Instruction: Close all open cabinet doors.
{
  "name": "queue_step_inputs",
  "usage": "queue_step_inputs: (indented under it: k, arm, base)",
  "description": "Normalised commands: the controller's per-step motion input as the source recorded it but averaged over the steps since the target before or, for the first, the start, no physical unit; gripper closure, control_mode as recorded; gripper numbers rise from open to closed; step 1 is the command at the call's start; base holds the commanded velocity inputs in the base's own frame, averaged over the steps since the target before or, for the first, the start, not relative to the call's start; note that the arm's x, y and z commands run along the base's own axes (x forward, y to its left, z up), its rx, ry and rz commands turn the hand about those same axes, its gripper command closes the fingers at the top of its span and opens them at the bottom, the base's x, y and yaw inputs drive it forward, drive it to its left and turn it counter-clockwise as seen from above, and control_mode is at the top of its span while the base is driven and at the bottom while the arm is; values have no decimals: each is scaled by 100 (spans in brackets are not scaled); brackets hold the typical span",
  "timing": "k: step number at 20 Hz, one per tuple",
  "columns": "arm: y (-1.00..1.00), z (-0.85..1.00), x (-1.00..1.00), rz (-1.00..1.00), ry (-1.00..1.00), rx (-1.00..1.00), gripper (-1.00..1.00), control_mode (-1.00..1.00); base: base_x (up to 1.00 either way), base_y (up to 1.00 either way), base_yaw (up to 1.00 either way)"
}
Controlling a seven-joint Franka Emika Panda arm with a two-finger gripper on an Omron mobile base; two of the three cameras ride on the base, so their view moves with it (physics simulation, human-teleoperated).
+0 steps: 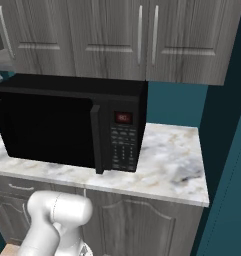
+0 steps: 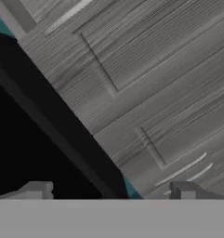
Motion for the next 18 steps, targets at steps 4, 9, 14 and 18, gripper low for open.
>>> queue_step_inputs:
  k: [4,9,14,18]
  arm:
    - [62,0,-37,14,0,-50,-100,-100]
    - [73,0,-32,12,0,-49,-100,-100]
    - [88,0,-7,9,0,-46,-100,-100]
    - [94,0,0,8,0,-42,-100,-100]
  base:
    - [0,0,0]
    - [0,0,0]
    - [0,0,0]
    - [0,0,0]
